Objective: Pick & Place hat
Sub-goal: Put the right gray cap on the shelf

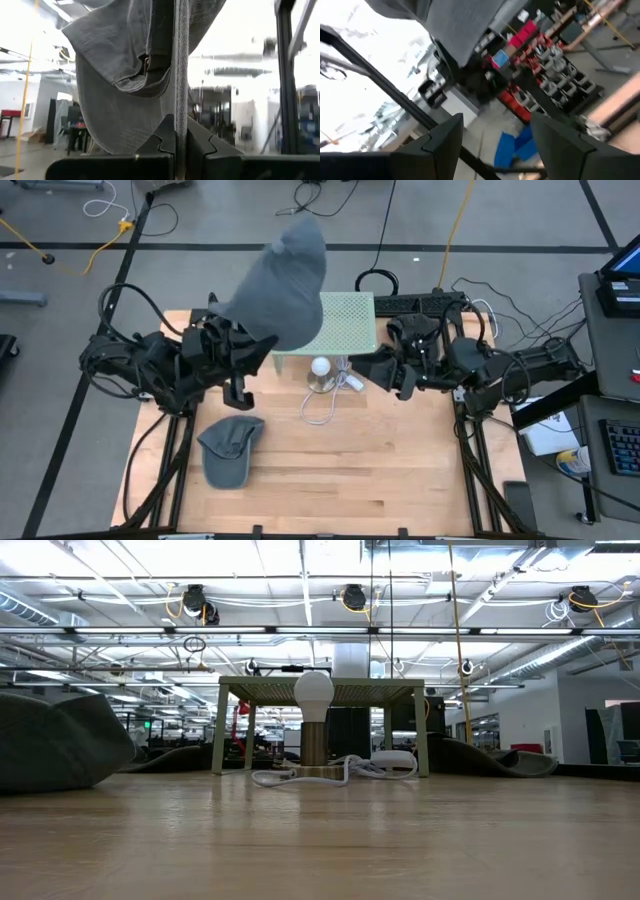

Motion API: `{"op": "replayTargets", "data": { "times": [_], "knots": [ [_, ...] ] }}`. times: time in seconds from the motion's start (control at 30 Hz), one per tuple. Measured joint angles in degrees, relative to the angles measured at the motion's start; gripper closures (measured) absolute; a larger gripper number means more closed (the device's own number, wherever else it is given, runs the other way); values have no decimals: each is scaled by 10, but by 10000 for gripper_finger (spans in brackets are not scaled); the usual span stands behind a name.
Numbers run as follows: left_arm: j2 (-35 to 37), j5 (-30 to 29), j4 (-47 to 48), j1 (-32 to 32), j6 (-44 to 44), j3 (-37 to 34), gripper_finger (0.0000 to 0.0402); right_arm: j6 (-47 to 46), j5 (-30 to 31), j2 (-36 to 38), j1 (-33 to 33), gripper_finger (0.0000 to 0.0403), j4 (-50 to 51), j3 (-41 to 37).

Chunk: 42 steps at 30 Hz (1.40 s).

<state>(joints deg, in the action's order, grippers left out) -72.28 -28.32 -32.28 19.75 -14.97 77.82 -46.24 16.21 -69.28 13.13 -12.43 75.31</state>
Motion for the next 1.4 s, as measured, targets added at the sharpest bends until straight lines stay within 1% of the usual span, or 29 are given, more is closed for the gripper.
{"op": "replayTargets", "data": {
  "times": [0.07,0.2,0.3,0.43,0.5,0.7,0.8,0.9,1.0,1.07,1.2,1.33,1.4],
  "knots": [
    [-14,5,-38,0,-11,0,393,6,-14,-6,-6,177,-28,0],
    [-51,29,-109,-5,-23,0,393,2,-70,-23,-24,177,-85,0],
    [-79,32,-157,-6,-27,0,393,2,-77,-31,-34,177,-111,0],
    [-109,53,-221,-10,-29,0,393,4,-98,-35,-47,177,-149,0],
    [-122,56,-235,-10,-28,0,393,4,-115,-36,-50,177,-169,0],
    [-164,56,-287,-9,-18,0,393,-11,-127,-35,-55,180,-199,0],
    [-188,50,-318,-9,-18,0,393,-18,-146,-35,-55,187,-212,0],
    [-203,44,-331,-9,-18,0,393,-26,-148,-36,-55,198,-210,0],
    [-204,32,-337,-9,-17,0,393,-33,-148,-36,-55,218,-209,0],
    [-204,32,-338,-9,-19,0,393,-42,-147,-36,-55,239,-210,0],
    [-202,32,-337,-9,-36,0,392,-26,-144,-36,-55,300,-206,0],
    [-201,28,-334,-9,-34,0,378,-7,-147,-35,-55,378,-212,0],
    [-201,28,-324,-9,-25,0,371,1,-146,-34,-54,391,-212,0]
  ]
}}
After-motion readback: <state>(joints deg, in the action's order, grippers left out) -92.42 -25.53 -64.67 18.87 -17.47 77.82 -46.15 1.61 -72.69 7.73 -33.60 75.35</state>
